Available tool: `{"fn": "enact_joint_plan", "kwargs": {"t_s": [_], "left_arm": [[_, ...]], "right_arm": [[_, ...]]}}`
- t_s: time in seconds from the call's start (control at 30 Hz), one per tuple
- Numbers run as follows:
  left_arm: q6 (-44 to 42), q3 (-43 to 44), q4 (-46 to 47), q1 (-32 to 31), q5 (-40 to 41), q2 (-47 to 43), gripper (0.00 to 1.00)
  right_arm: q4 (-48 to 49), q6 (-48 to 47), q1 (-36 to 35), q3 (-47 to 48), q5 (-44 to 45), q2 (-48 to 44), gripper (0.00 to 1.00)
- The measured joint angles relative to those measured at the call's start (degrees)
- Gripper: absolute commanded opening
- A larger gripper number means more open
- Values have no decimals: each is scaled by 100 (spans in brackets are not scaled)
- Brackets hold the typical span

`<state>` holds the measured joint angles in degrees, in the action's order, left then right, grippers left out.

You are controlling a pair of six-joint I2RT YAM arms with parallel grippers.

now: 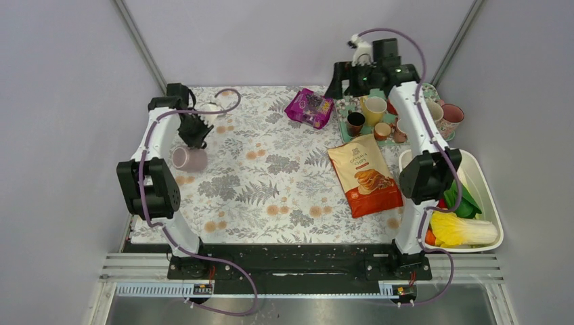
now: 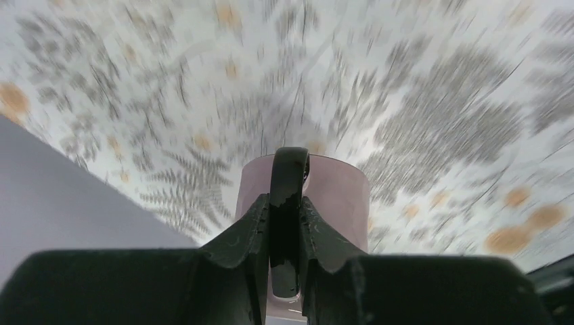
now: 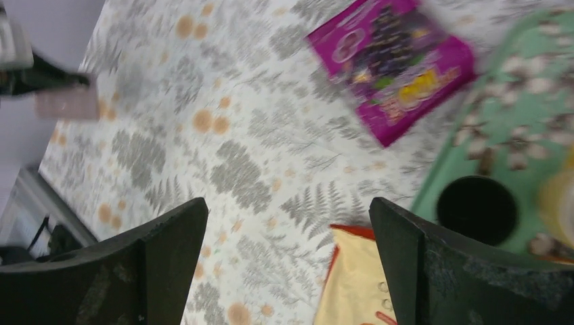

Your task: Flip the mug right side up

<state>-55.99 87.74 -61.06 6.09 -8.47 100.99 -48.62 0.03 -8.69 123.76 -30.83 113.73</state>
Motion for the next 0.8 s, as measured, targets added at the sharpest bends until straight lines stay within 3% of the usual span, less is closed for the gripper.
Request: {"fn": "enact_joint_plan", "kwargs": {"t_s": [0.17, 0.3, 0.43, 0.6, 0.8], "left_arm": [[1322, 850, 0, -369, -1353, 4, 0], [2273, 1191, 2, -920, -2072, 48, 0], [3274, 1792, 116, -1445, -2791, 157, 0], [4367, 2481, 503, -1552, -3440, 184, 0], [5204, 2544, 1064, -1670, -3685, 173, 0]], "right_arm": [[468, -146, -973, -1014, -435, -254, 99], [1543, 90, -1613, -2140, -903, -573, 100], [2728, 693, -1707, -2997, -1246, -896, 99], [4144, 1482, -1687, -3729, -1401, -1224, 99], [5554, 2444, -1784, -4192, -1714, -1342, 94]]}}
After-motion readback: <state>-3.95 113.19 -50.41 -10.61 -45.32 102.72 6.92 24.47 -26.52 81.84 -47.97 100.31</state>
